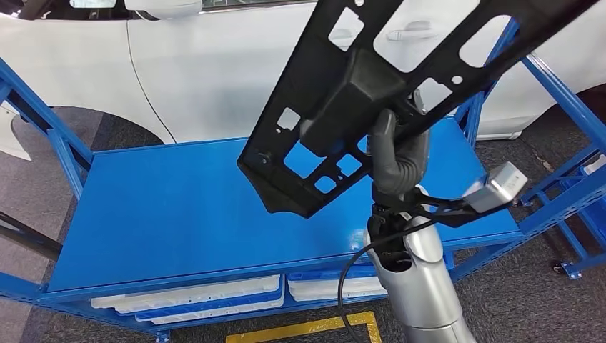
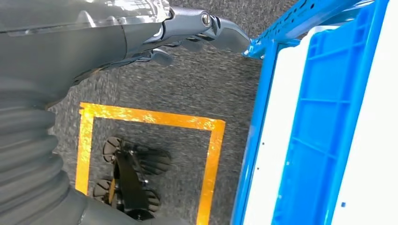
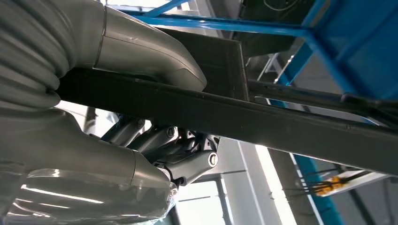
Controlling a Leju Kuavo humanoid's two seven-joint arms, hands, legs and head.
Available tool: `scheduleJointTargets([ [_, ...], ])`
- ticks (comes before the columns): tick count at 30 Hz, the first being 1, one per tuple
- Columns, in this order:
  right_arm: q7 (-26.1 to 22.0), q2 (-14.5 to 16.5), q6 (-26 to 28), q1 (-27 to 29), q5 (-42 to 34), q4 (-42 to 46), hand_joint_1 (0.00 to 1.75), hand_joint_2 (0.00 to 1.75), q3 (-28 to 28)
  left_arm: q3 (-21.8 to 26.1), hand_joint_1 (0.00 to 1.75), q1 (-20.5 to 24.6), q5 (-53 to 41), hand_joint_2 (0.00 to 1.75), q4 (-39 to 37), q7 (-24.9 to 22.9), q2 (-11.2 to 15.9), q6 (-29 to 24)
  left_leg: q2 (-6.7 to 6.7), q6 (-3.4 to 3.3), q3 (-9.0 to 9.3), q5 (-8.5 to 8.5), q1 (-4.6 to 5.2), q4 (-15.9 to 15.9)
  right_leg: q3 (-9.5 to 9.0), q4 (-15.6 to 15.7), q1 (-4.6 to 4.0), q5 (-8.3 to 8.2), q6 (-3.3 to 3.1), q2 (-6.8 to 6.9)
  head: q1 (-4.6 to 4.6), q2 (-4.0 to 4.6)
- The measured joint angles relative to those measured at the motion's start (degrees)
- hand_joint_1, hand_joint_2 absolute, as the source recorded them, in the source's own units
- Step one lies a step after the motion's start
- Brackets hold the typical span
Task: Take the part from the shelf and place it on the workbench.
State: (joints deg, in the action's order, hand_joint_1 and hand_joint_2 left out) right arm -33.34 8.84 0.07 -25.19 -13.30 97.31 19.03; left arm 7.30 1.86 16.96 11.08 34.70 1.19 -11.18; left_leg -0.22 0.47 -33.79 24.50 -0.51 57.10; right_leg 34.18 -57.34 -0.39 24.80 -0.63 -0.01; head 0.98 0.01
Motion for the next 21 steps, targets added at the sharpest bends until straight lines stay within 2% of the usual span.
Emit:
scheduleJointTargets([
  [5,0.01,-1.29,-0.20,1.23,-0.37,3.86,1.75,1.75,-0.72,0.90,0.00,0.00,0.02,1.75,0.00,0.15,-0.17,0.01,0.00,0.00,0.02,-0.01,0.00,0.00,0.00,0.00,-0.01,-0.02,0.01,0.00,0.00,0.01],
  [8,-0.22,-1.90,-2.07,1.57,-0.89,5.03,1.75,1.75,-0.81,1.19,0.00,0.01,-0.38,1.75,0.00,-1.00,-0.25,0.37,0.00,-0.08,0.00,0.03,0.03,0.10,-0.01,0.02,0.04,-0.05,0.07,0.00,0.01,0.01],
  [14,0.41,-4.14,-9.87,2.02,-3.87,9.27,1.75,1.75,-1.25,1.20,0.00,-0.06,-1.92,1.75,0.00,-6.13,-0.29,-2.08,-0.01,-0.64,-0.21,0.33,0.17,0.58,-0.05,0.01,0.16,-0.03,0.51,0.01,0.01,0.01],
  [17,0.99,-5.02,-12.62,2.18,-3.57,11.94,1.75,1.75,-1.28,1.20,0.00,-0.13,-2.39,1.75,0.00,-9.99,-0.32,-4.26,0.04,-1.14,-0.07,-0.03,0.11,0.21,-0.18,0.03,0.30,-0.04,1.07,0.01,0.02,0.00],
  [18,1.07,-5.41,-13.14,2.17,-3.40,12.63,1.75,1.75,-1.27,1.20,0.00,-0.13,-2.44,1.75,0.00,-11.12,-0.35,-4.73,0.10,-1.36,0.12,-0.38,-0.05,-0.23,-0.10,-0.41,0.31,0.46,1.33,0.01,0.00,0.00],
  [19,1.02,-5.90,-13.49,2.14,-3.36,13.08,1.75,1.75,-1.27,1.20,0.00,-0.12,-2.49,1.75,0.00,-12.00,-0.39,-5.08,0.18,-1.58,0.25,-0.72,-0.24,-0.67,0.43,-1.84,0.32,1.69,1.58,-0.01,-0.03,0.00],
  [21,0.48,-7.14,-14.13,2.15,-3.75,13.39,1.75,1.75,-1.29,1.20,0.00,-0.11,-2.73,1.75,0.00,-13.22,-0.44,-5.71,0.28,-1.84,0.18,-1.14,-0.40,-1.01,3.07,-8.37,0.55,5.86,2.12,-0.02,-0.12,-0.01],
])
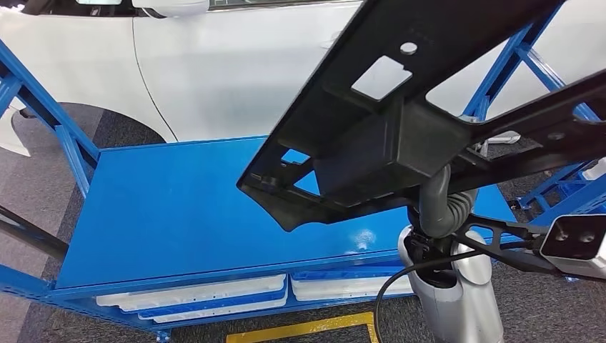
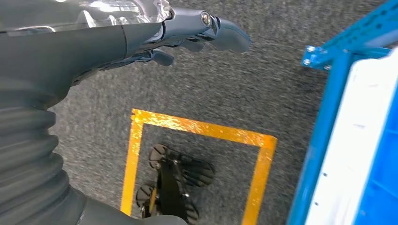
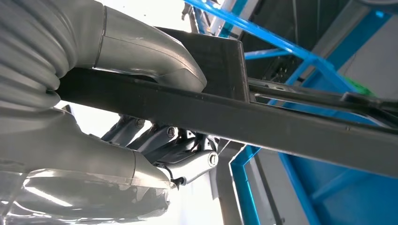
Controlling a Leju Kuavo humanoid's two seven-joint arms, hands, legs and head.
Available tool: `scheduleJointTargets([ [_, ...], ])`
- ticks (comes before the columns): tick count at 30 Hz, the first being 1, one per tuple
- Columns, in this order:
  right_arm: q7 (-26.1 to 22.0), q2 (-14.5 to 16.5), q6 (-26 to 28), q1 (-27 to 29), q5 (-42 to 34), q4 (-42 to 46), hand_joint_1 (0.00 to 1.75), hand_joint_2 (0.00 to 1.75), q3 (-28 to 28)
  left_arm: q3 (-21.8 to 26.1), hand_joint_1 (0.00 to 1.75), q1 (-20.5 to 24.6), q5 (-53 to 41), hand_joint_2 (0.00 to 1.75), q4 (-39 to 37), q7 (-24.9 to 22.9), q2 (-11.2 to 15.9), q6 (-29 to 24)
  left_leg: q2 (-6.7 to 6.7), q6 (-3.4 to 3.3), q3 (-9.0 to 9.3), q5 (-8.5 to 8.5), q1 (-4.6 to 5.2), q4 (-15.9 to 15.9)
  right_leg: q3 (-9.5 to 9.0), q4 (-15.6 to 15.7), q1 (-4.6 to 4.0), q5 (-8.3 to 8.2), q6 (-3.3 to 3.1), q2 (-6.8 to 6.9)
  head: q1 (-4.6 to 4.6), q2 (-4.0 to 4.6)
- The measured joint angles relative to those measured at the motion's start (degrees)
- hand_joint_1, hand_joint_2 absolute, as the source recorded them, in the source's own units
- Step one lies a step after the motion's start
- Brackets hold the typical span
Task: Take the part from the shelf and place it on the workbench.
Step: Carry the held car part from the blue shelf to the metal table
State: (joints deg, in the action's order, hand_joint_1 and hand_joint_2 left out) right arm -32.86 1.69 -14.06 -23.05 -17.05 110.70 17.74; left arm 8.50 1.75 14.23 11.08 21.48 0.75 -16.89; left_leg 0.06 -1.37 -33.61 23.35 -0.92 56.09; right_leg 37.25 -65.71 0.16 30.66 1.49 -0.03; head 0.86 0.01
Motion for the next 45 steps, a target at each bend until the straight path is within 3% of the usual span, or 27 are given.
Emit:
scheduleJointTargets([
  [2,-0.71,-1.22,-0.57,0.16,-0.53,-0.07,1.75,1.75,-0.07,0.00,0.00,-0.09,-0.34,1.75,0.00,-0.62,-0.02,-0.45,0.01,0.01,-0.49,-0.16,-0.03,0.26,2.89,-7.16,0.43,3.17,0.47,0.01,-0.03,0.01],
  [3,-0.95,-1.73,-0.80,0.24,-0.71,-0.12,1.75,1.75,-0.10,0.00,0.00,-0.14,-0.51,1.75,0.00,-0.81,-0.04,-0.56,0.01,0.09,-0.75,-0.24,-0.07,0.45,3.06,-8.12,0.67,3.19,0.68,0.01,-0.02,0.01],
  [4,-1.10,-2.13,-0.95,0.27,-0.82,-0.16,1.75,1.75,-0.13,0.00,0.00,-0.17,-0.65,1.75,0.00,-0.94,-0.07,-0.62,0.00,0.21,-1.02,-0.32,-0.14,0.69,1.98,-6.56,0.93,2.13,0.87,0.03,-0.03,0.01],
  [6,-1.24,-2.67,-1.18,0.25,-0.87,-0.19,1.75,1.75,-0.14,0.00,0.00,-0.15,-0.84,1.75,0.00,-1.05,-0.13,-0.64,-0.07,0.64,-1.56,-0.41,-0.27,1.32,-2.62,1.41,1.39,-1.01,1.12,0.03,-0.03,0.01],
  [8,-1.32,-3.01,-1.27,0.24,-0.89,-0.20,1.75,1.75,-0.15,0.00,0.00,-0.12,-0.90,1.75,0.00,-1.08,-0.15,-0.66,-0.22,1.39,-2.03,-0.54,-0.19,1.89,-5.42,6.93,1.34,-2.82,0.72,-0.19,-0.04,0.01],
  [12,-1.38,-3.26,-1.26,0.24,-0.99,-0.21,1.75,1.75,-0.17,-0.01,0.00,-0.23,-1.07,1.75,-0.01,-1.26,-0.20,-0.80,-0.34,3.01,-2.58,-0.89,-0.28,1.97,-4.78,7.50,0.99,-4.15,-1.21,-0.25,-0.05,0.01],
  [13,-1.36,-3.26,-1.27,0.22,-0.98,-0.21,1.75,1.75,-0.16,-0.02,0.00,-0.23,-1.20,1.75,-0.01,-1.29,-0.21,-0.91,-0.32,3.23,-3.13,0.36,-0.36,3.16,-4.43,7.69,1.05,-4.64,-1.72,-0.14,0.03,0.02],
  [15,-1.32,-3.28,-1.31,0.25,-0.96,-0.23,1.75,1.75,-0.16,-0.03,0.00,-0.20,-1.45,1.75,-0.01,-1.28,-0.21,-1.13,-0.27,3.49,-5.36,5.31,-0.43,9.38,-3.39,7.85,0.98,-5.60,-2.39,0.04,0.21,0.02],
  [17,-1.37,-3.29,-1.30,0.44,-0.90,-0.28,1.75,1.75,-0.16,-0.07,0.00,-0.18,-1.84,1.75,-0.01,-1.24,-0.21,-1.19,-0.26,3.59,-7.45,9.85,-0.41,17.00,-2.12,7.79,0.65,-6.51,-2.61,0.08,0.29,0.02],
  [18,-1.43,-3.29,-1.29,0.62,-0.82,-0.30,1.75,1.75,-0.16,-0.10,0.00,-0.18,-2.10,1.75,-0.02,-1.23,-0.21,-1.19,-0.26,3.50,-7.28,10.68,-0.37,18.56,-1.49,7.74,0.45,-6.97,-2.64,0.09,0.29,0.02],
  [19,-1.51,-3.31,-1.27,0.80,-0.73,-0.31,1.75,1.75,-0.16,-0.13,0.00,-0.17,-2.38,1.75,-0.02,-1.23,-0.21,-1.19,-0.26,3.29,-5.84,10.43,-0.33,17.63,-0.93,7.70,0.27,-7.40,-2.65,0.09,0.28,0.02],
  [22,-1.96,-3.37,-1.27,1.15,-0.44,-0.31,1.75,1.75,-0.14,-0.20,0.00,0.06,-2.85,1.75,-0.01,-1.24,-0.07,-1.19,-0.21,2.08,2.89,7.42,0.15,5.61,0.14,7.65,-0.14,-8.64,-2.39,0.08,0.25,0.00],
  [23,-2.20,-3.41,-1.31,1.23,-0.32,-0.31,1.75,1.75,-0.13,-0.21,0.00,0.19,-2.92,1.75,0.00,-1.25,-0.01,-1.20,-0.19,1.75,4.68,6.83,0.39,2.65,0.30,7.66,-0.18,-9.03,-2.10,0.11,0.27,-0.01],
  [24,-2.41,-3.46,-1.36,1.32,-0.20,-0.33,1.75,1.75,-0.10,-0.22,0.00,0.29,-2.99,1.75,0.00,-1.28,0.05,-1.22,-0.18,1.48,5.35,6.62,0.64,1.26,0.37,7.69,-0.14,-9.38,-1.76,0.17,0.24,0.00],
  [26,-2.65,-3.55,-1.48,1.50,-0.09,-0.38,1.75,1.75,0.08,-0.26,0.00,0.34,-3.10,1.75,-0.01,-1.34,0.13,-1.29,-0.21,1.04,4.93,5.82,0.88,1.00,0.45,7.96,0.00,-10.19,-1.00,0.25,0.25,0.01],
  [28,-2.80,-3.68,-1.53,1.65,-0.05,-0.43,1.75,1.75,0.33,-0.32,0.00,0.34,-3.14,1.75,-0.02,-1.39,0.14,-1.33,0.04,0.40,4.39,4.44,0.69,0.52,1.10,7.08,0.14,-9.02,-0.44,0.15,0.18,0.01],
  [29,-2.88,-3.75,-1.54,1.70,-0.02,-0.44,1.75,1.75,0.45,-0.36,0.00,0.35,-3.12,1.75,-0.02,-1.41,0.12,-1.38,0.19,0.11,3.84,3.64,0.53,0.29,1.89,5.13,0.20,-6.90,-0.18,0.10,0.07,0.01],
  [31,-3.00,-3.87,-1.55,1.87,0.05,-0.47,1.75,1.75,0.68,-0.42,0.00,0.43,-3.03,1.75,-0.02,-1.39,0.09,-1.51,0.36,-0.24,2.28,2.37,0.48,0.32,4.02,-1.86,0.45,-1.02,0.24,0.06,-0.12,0.01],
  [32,-3.06,-3.90,-1.55,1.99,0.13,-0.49,1.75,1.75,0.82,-0.42,0.00,0.41,-2.97,1.75,-0.02,-1.40,0.08,-1.60,0.37,-0.22,1.40,1.81,0.49,0.45,4.81,-5.54,0.55,0.97,0.45,0.07,-0.17,0.00],
  [33,-3.11,-3.92,-1.52,2.11,0.24,-0.52,1.75,1.75,0.98,-0.42,0.00,0.38,-2.94,1.75,-0.02,-1.40,0.08,-1.66,0.38,-0.16,0.52,1.30,0.49,0.63,4.91,-7.93,0.62,1.71,0.60,0.07,-0.18,0.00],
  [34,-3.18,-3.92,-1.47,2.20,0.35,-0.56,1.75,1.75,1.16,-0.42,0.00,0.36,-2.91,1.75,-0.02,-1.40,0.08,-1.73,0.39,-0.07,-0.34,0.82,0.48,0.85,4.00,-8.37,0.69,1.30,0.70,0.08,-0.19,-0.01],
  [35,-3.27,-3.91,-1.39,2.24,0.45,-0.59,1.75,1.75,1.37,-0.42,0.00,0.35,-2.91,1.75,-0.02,-1.40,0.08,-1.77,0.39,0.06,-1.16,0.40,0.47,1.12,2.00,-6.64,0.76,0.13,0.72,0.08,-0.20,-0.01],
  [37,-3.44,-3.90,-1.24,2.25,0.60,-0.63,1.75,1.75,1.87,-0.42,0.00,0.34,-2.95,1.75,-0.02,-1.40,0.07,-1.92,0.35,0.48,-2.52,-0.30,0.50,1.80,-4.05,1.29,0.77,-1.42,0.50,0.08,-0.19,0.00],
  [39,-3.63,-3.88,-1.18,2.52,0.75,-0.62,1.75,1.75,2.34,-0.43,0.00,0.28,-3.13,1.75,-0.02,-1.40,0.05,-2.26,0.28,1.08,-3.14,-0.94,0.58,2.20,-7.68,6.80,0.47,-1.33,-0.22,0.03,-0.21,0.01],
  [42,-3.98,-3.81,-1.19,2.91,0.92,-0.62,1.75,1.75,2.92,-0.44,0.00,0.10,-3.28,1.75,-0.04,-1.40,0.03,-2.57,0.20,2.12,-3.43,-1.77,0.54,2.11,-7.39,7.75,0.29,-1.98,-1.55,0.07,-0.41,0.01],
  [43,-4.07,-3.75,-1.19,2.96,0.96,-0.62,1.75,1.75,3.16,-0.45,0.00,0.02,-3.27,1.75,-0.05,-1.40,0.01,-2.59,0.18,2.42,-3.83,-0.96,0.47,2.63,-6.92,7.85,0.37,-2.56,-2.06,0.14,-0.38,0.00],
  [45,-4.15,-3.63,-1.21,3.09,0.99,-0.63,1.75,1.75,3.54,-0.48,0.00,-0.11,-3.25,1.75,-0.09,-1.40,-0.04,-2.61,0.13,2.87,-5.36,3.71,0.30,6.87,-5.64,8.07,0.50,-3.87,-2.82,0.28,-0.33,0.00],
])
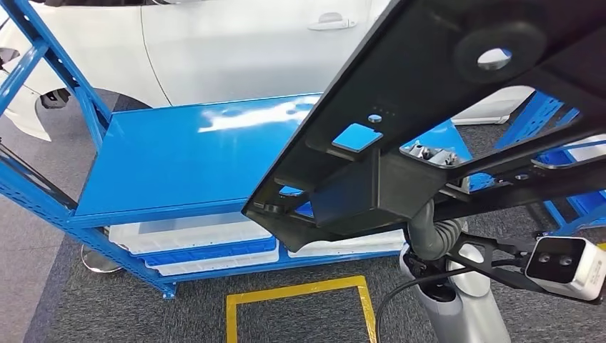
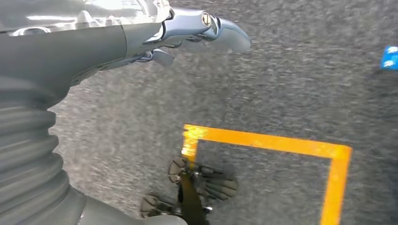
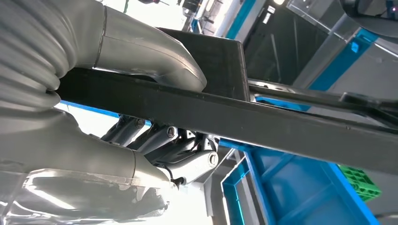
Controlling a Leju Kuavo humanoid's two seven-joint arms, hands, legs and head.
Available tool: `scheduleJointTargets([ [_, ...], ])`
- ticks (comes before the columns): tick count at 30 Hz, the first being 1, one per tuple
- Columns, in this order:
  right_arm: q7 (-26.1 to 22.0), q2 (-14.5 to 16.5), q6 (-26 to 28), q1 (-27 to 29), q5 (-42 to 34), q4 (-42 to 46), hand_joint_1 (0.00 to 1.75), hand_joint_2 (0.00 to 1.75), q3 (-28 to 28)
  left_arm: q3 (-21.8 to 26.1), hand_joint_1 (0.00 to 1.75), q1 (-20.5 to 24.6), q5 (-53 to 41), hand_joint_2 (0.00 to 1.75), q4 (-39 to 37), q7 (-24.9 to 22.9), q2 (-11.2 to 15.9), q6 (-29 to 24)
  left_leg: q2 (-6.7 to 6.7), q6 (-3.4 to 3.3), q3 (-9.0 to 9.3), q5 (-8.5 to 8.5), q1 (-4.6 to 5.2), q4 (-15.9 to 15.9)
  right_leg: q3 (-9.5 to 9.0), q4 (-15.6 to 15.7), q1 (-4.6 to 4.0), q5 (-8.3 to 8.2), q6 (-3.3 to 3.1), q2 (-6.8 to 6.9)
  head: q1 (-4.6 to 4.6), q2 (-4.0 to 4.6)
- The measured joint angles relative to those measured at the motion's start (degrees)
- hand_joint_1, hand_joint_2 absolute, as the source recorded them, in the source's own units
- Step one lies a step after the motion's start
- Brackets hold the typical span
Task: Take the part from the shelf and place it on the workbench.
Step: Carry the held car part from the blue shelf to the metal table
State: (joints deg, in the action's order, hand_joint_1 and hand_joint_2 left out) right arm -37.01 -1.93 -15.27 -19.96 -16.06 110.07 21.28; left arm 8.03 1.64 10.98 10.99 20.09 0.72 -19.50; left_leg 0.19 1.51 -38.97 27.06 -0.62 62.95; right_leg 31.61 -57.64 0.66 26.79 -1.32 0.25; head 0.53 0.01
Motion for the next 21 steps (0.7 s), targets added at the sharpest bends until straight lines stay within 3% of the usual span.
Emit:
scheduleJointTargets([
  [2,-0.03,0.07,-0.05,0.24,0.05,0.00,1.75,1.75,0.25,-0.02,0.00,-0.01,0.04,1.75,0.00,0.00,-0.02,-0.01,0.01,0.33,-1.83,5.30,-0.03,7.44,1.62,-0.03,-0.12,-1.23,-0.21,0.00,0.05,0.00],
  [3,-0.03,0.08,-0.08,0.39,0.09,0.00,1.75,1.75,0.34,-0.02,0.00,-0.01,0.06,1.75,0.00,0.00,-0.03,-0.02,0.01,0.41,-2.13,6.30,-0.03,10.41,2.46,-0.06,-0.20,-1.86,-0.20,0.00,0.05,0.00],
  [4,-0.03,0.08,-0.11,0.51,0.13,0.00,1.75,1.75,0.43,-0.03,0.00,0.00,0.07,1.75,0.00,0.00,-0.04,-0.02,0.01,0.41,-1.61,5.96,-0.03,11.80,3.31,-0.11,-0.26,-2.50,-0.15,0.01,0.08,0.00],
  [5,-0.03,0.08,-0.15,0.61,0.14,0.00,1.75,1.75,0.48,-0.03,0.00,0.01,0.08,1.75,0.00,0.00,-0.05,-0.02,0.01,0.30,-0.08,4.61,-0.02,11.15,4.10,-0.17,-0.32,-3.10,-0.06,0.00,0.08,0.00],
  [7,-0.02,0.09,-0.34,0.66,0.14,0.02,1.75,1.75,0.51,-0.03,0.00,0.11,0.11,1.75,0.00,0.00,-0.04,-0.02,-0.01,-0.22,5.82,2.32,0.05,4.27,5.40,-0.32,-0.45,-4.21,0.22,-0.01,0.09,0.00],
  [9,0.13,0.14,-0.77,0.52,0.05,0.12,1.75,1.75,0.51,-0.03,0.00,0.30,0.15,1.75,0.00,-0.02,-0.03,-0.01,-0.05,-0.81,11.19,2.87,0.35,-3.74,6.00,-0.39,-0.55,-5.21,0.75,0.04,0.03,0.00],
  [10,0.29,0.19,-1.03,0.39,-0.07,0.16,1.75,1.75,0.51,-0.04,0.00,0.37,0.16,1.75,0.00,-0.04,-0.03,-0.01,-0.08,-1.08,12.34,3.45,0.57,-5.85,6.08,-0.32,-0.51,-5.72,1.10,0.10,0.14,0.00],
  [12,0.71,0.28,-1.46,0.08,-0.38,0.19,1.75,1.75,0.52,-0.04,0.00,0.39,0.23,1.75,-0.01,-0.15,-0.10,-0.01,-0.01,-1.71,12.12,2.79,0.69,-6.68,6.19,0.05,-0.36,-6.71,1.83,0.16,0.37,0.02],
  [13,0.90,0.32,-1.58,-0.04,-0.57,0.19,1.75,1.75,0.52,-0.03,0.00,0.41,0.29,1.75,-0.02,-0.21,-0.16,-0.03,0.10,-2.14,11.74,2.13,0.61,-6.91,6.51,-0.20,-0.31,-6.32,2.15,0.09,0.47,0.02],
  [14,1.02,0.34,-1.75,-0.14,-0.72,0.17,1.75,1.75,0.52,-0.03,0.00,0.43,0.35,1.75,-0.03,-0.29,-0.22,-0.06,0.24,-2.58,11.17,1.31,0.47,-7.14,7.12,-1.36,-0.28,-4.79,2.43,0.00,0.34,0.02],
  [15,1.07,0.34,-1.95,-0.19,-0.85,0.15,1.75,1.75,0.50,-0.03,0.00,0.41,0.40,1.75,-0.04,-0.39,-0.29,-0.11,0.38,-2.90,10.44,0.47,0.35,-7.31,8.03,-3.76,-0.22,-2.22,2.67,-0.07,0.19,0.02],
  [17,1.06,0.34,-2.56,-0.24,-1.02,0.01,1.75,1.75,0.46,-0.03,0.00,0.34,0.40,1.75,-0.04,-0.62,-0.35,-0.39,0.47,-3.22,8.60,-0.99,0.47,-7.19,10.11,-11.43,-0.06,3.58,3.08,-0.14,-0.09,0.00],
  [18,1.04,0.34,-2.90,-0.21,-1.08,-0.10,1.75,1.75,0.43,-0.03,0.00,0.27,0.40,1.75,-0.04,-0.81,-0.37,-0.60,0.47,-3.22,7.62,-1.65,0.52,-7.05,10.65,-14.85,0.00,4.94,3.24,-0.14,-0.12,0.00],
  [19,1.00,0.34,-3.18,-0.19,-1.12,-0.22,1.75,1.75,0.40,-0.03,0.00,0.21,0.40,1.75,-0.04,-0.98,-0.39,-0.80,0.47,-3.19,6.64,-2.24,0.56,-6.84,10.43,-16.77,0.03,4.97,3.32,-0.14,-0.12,-0.01],
  [20,0.96,0.34,-3.42,-0.17,-1.17,-0.30,1.75,1.75,0.36,-0.03,0.00,0.16,0.39,1.75,-0.04,-1.15,-0.40,-0.96,0.47,-3.12,5.67,-2.78,0.57,-6.56,9.20,-16.59,0.04,3.90,3.29,-0.14,-0.13,-0.01],
  [21,0.91,0.34,-3.61,-0.18,-1.21,-0.36,1.75,1.75,0.33,-0.03,0.00,0.11,0.38,1.75,-0.04,-1.31,-0.41,-1.06,0.45,-3.03,4.73,-3.28,0.59,-6.25,6.87,-14.29,0.03,2.49,3.14,-0.14,-0.13,0.00],
])
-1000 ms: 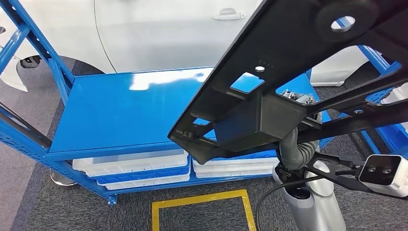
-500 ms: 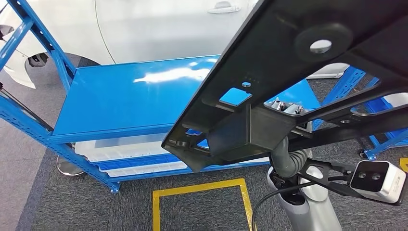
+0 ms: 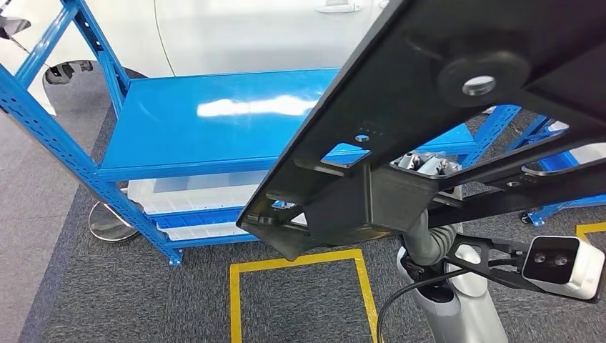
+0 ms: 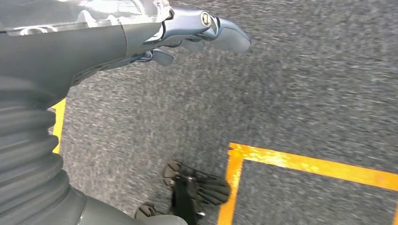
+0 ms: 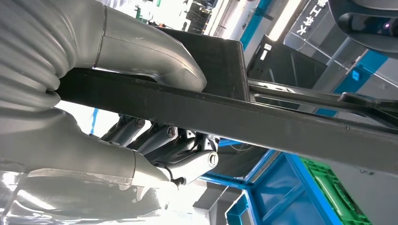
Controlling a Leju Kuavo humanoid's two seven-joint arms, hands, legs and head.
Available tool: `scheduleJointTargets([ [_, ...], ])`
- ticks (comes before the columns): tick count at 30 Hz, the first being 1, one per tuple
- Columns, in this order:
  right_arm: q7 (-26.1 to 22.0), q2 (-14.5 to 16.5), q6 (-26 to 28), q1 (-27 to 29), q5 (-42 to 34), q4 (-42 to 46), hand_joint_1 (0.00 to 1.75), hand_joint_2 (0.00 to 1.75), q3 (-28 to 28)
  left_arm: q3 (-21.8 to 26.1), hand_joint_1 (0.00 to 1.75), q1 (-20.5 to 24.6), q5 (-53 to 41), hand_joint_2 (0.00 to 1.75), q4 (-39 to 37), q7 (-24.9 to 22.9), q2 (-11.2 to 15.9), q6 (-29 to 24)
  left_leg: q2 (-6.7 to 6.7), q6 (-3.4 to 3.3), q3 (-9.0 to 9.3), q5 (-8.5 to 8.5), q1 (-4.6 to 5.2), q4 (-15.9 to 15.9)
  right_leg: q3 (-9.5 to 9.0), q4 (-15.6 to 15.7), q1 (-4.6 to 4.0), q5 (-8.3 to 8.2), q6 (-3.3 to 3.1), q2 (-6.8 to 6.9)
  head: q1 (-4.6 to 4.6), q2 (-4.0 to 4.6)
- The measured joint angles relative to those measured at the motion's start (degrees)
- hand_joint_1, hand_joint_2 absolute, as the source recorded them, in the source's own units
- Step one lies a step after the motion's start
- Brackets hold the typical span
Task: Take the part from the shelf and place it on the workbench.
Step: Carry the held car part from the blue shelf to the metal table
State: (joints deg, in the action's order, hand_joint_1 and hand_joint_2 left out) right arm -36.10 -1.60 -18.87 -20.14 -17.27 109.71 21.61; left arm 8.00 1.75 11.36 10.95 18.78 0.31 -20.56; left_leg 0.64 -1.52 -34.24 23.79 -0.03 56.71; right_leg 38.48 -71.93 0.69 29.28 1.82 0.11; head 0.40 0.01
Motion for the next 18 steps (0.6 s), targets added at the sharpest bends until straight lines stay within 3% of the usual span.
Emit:
scheduleJointTargets([
  [2,-0.07,0.01,-0.16,-0.11,-0.05,-0.01,1.75,1.75,-0.04,0.00,0.00,-0.07,-0.12,1.75,0.00,-0.16,-0.08,-0.05,-0.06,0.32,-1.44,-0.84,0.08,0.69,-6.31,8.36,-0.18,-0.81,-0.63,0.01,0.03,0.01],
  [4,-0.15,0.02,-0.26,-0.23,-0.10,0.03,1.75,1.75,-0.14,0.00,0.00,-0.15,-0.30,1.75,0.00,-0.23,-0.15,-0.05,-0.10,0.89,-2.06,-1.70,0.11,0.95,-9.92,14.00,-0.56,0.06,-1.30,0.02,-0.05,0.01],
  [7,-0.21,0.02,-0.42,-0.28,-0.21,0.02,1.75,1.75,-0.27,0.01,0.00,-0.33,-0.39,1.75,0.00,-0.22,-0.13,0.04,-0.15,1.85,-2.53,-2.33,-0.01,0.95,-9.60,15.26,-0.55,-0.96,-2.44,0.14,-0.41,-0.01],
  [9,-0.31,0.03,-0.48,-0.24,-0.23,0.02,1.75,1.75,-0.28,0.00,0.00,-0.44,-0.40,1.75,0.00,-0.17,-0.16,0.26,-0.27,2.39,-3.88,1.28,-0.15,4.09,-8.43,15.73,-0.21,-2.37,-3.18,0.26,-0.20,-0.01],
  [11,-0.76,0.04,-0.52,-0.09,-0.22,0.05,1.75,1.75,-0.30,-0.01,0.00,-0.45,-0.46,1.75,0.00,-0.09,-0.19,0.42,-0.31,2.92,-5.99,6.85,-0.42,11.27,-6.85,15.76,-0.21,-3.55,-3.40,0.23,0.02,0.00],
  [12,-1.06,0.04,-0.57,0.06,-0.21,0.05,1.75,1.75,-0.32,0.00,0.00,-0.44,-0.49,1.75,0.00,-0.07,-0.18,0.41,-0.31,3.18,-6.76,8.23,-0.54,15.01,-6.06,15.73,-0.20,-4.13,-3.32,0.22,0.04,0.00],
  [13,-1.34,0.04,-0.63,0.21,-0.20,0.05,1.75,1.75,-0.33,0.01,0.00,-0.45,-0.51,1.75,0.00,-0.08,-0.17,0.39,-0.30,3.37,-6.90,8.24,-0.66,17.49,-5.33,15.68,-0.19,-4.70,-3.21,0.25,0.05,0.00],
  [14,-1.55,0.04,-0.68,0.35,-0.18,0.05,1.75,1.75,-0.34,0.01,0.00,-0.45,-0.51,1.75,0.00,-0.11,-0.17,0.38,-0.30,3.49,-6.16,7.08,-0.77,18.13,-4.63,15.61,-0.16,-5.23,-3.06,0.27,0.06,0.00],
  [15,-1.65,0.04,-0.72,0.45,-0.17,0.06,1.75,1.75,-0.38,0.02,0.00,-0.45,-0.48,1.75,0.00,-0.15,-0.17,0.37,-0.30,3.53,-4.29,5.40,-0.88,16.47,-4.00,15.50,-0.12,-5.71,-2.87,0.28,0.06,0.01],
  [16,-1.73,0.04,-0.73,0.49,-0.16,0.10,1.75,1.75,-0.42,0.03,0.00,-0.42,-0.46,1.75,0.00,-0.20,-0.17,0.36,-0.30,3.50,-1.43,4.13,-0.97,12.88,-3.50,15.33,-0.08,-6.09,-2.65,0.27,0.07,0.01],
  [18,-1.88,0.04,-0.82,0.53,-0.19,0.39,1.75,1.75,-0.63,0.06,0.00,-0.29,-0.42,1.75,0.00,-0.32,-0.14,0.33,-0.59,3.17,4.65,4.43,-0.91,4.23,-2.68,14.89,-0.15,-6.69,-2.04,0.09,0.08,0.01],
])
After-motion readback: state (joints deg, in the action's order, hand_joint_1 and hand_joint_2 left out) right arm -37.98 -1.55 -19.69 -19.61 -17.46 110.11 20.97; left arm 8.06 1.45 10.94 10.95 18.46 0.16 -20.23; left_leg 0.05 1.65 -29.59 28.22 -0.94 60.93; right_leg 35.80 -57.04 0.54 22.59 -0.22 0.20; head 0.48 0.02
